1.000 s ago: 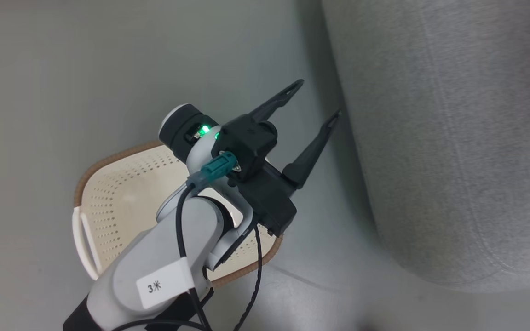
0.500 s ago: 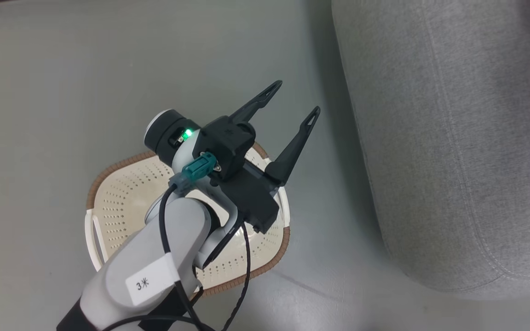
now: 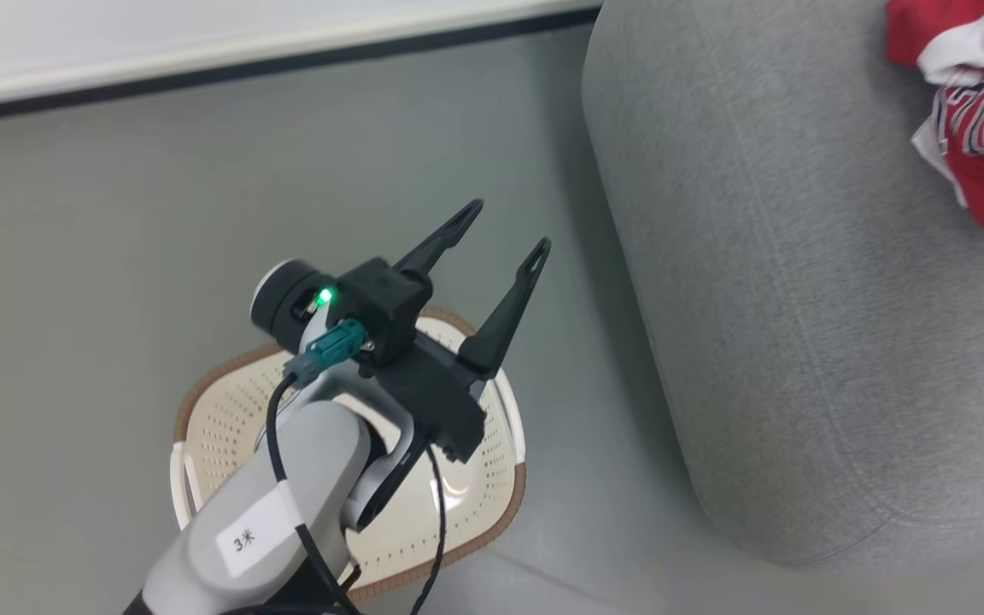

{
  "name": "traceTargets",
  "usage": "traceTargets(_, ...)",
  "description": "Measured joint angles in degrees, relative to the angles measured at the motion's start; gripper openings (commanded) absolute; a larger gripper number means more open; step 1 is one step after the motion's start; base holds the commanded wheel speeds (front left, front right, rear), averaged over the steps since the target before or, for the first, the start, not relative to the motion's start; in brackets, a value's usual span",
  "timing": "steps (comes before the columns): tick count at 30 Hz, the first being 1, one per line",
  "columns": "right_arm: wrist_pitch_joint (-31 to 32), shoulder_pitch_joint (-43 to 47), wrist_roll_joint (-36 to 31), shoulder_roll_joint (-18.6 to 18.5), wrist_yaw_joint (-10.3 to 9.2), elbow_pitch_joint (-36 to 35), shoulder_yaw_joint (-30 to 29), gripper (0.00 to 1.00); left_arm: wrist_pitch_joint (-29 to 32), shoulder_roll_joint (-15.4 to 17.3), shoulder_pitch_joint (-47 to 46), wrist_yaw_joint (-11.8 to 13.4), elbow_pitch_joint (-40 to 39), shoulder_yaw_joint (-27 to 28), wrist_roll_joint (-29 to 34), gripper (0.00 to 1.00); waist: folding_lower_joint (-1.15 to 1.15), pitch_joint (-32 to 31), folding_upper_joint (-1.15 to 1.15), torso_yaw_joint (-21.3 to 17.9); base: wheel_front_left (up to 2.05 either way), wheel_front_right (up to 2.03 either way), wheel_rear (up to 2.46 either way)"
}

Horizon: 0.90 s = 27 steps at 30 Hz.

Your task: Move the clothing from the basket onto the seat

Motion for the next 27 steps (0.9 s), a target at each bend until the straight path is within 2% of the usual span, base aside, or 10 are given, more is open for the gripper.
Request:
traceTargets(10,-4.38,7.63,2.04,-0.15,0.00,-5.75,3.20,1.00,-2.85,1.07,5.59,0.16,1.38,1.71,-1.66,1.00,0.00,-7.21,0.00,-1.31,0.00,0.00,0.00)
traceTargets(18,-8.28,16.38,5.31,-1.11,0.01,-13.58,3.79,1.00,-5.34,0.65,11.19,1.88,2.09,3.81,-4.63,1.00,-0.01,-13.50,-0.01,-1.62,0.00,0.00,0.00)
traceTargets(23,-9.06,23.49,7.01,-3.27,0.00,-17.94,2.23,1.00,-5.91,0.05,13.61,2.70,2.18,4.08,-5.09,1.00,-0.01,-17.17,-0.01,-0.71,0.00,0.00,0.00)
traceTargets(27,-9.50,28.42,7.44,-3.33,0.01,-22.80,1.58,1.00,-6.36,0.21,15.99,3.71,2.05,4.94,-5.28,1.00,-0.01,-19.19,-0.01,1.20,0.00,0.00,0.00)
